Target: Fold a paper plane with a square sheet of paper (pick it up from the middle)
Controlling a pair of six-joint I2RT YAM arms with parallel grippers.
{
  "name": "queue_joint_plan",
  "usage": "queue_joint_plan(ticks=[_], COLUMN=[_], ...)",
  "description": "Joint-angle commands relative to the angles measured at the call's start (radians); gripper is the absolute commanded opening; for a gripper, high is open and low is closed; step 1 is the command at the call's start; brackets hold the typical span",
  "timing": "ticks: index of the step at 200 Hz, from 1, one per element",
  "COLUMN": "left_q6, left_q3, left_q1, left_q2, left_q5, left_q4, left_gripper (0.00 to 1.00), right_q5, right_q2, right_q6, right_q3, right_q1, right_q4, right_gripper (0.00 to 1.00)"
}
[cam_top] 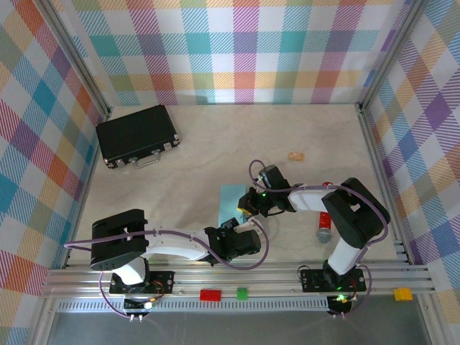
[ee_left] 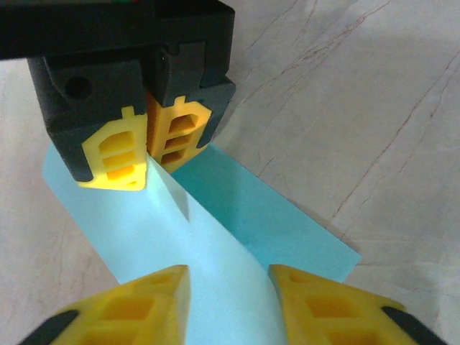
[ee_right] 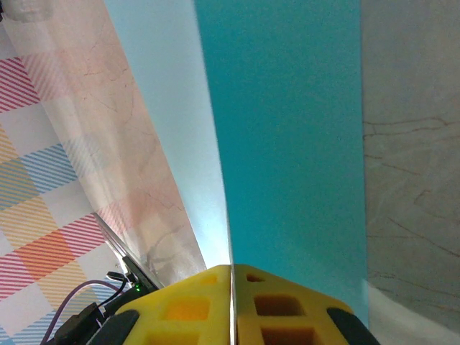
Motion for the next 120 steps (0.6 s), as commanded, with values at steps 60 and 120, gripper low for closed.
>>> queue_joint_plan(ticks=[60, 120], left_q6=[-0.019, -0.091], left_q3=[-0.037, -0.017], left_q1=[-0.006, 0.064], left_q2=[-0.058, -0.112], left_q5=[-0.033, 0.141], left_q4=[0.013, -0.013], left_gripper=[0.03, 0.0], right_q5=[0.005, 0.109], right_q2=[-0.041, -0.143], right_q6=[-0.002, -0.054], right_q3=[0.002, 0.003], right_q1=[-0.005, -0.005], right_q4=[-0.028, -0.161], right_gripper=[0.16, 0.38])
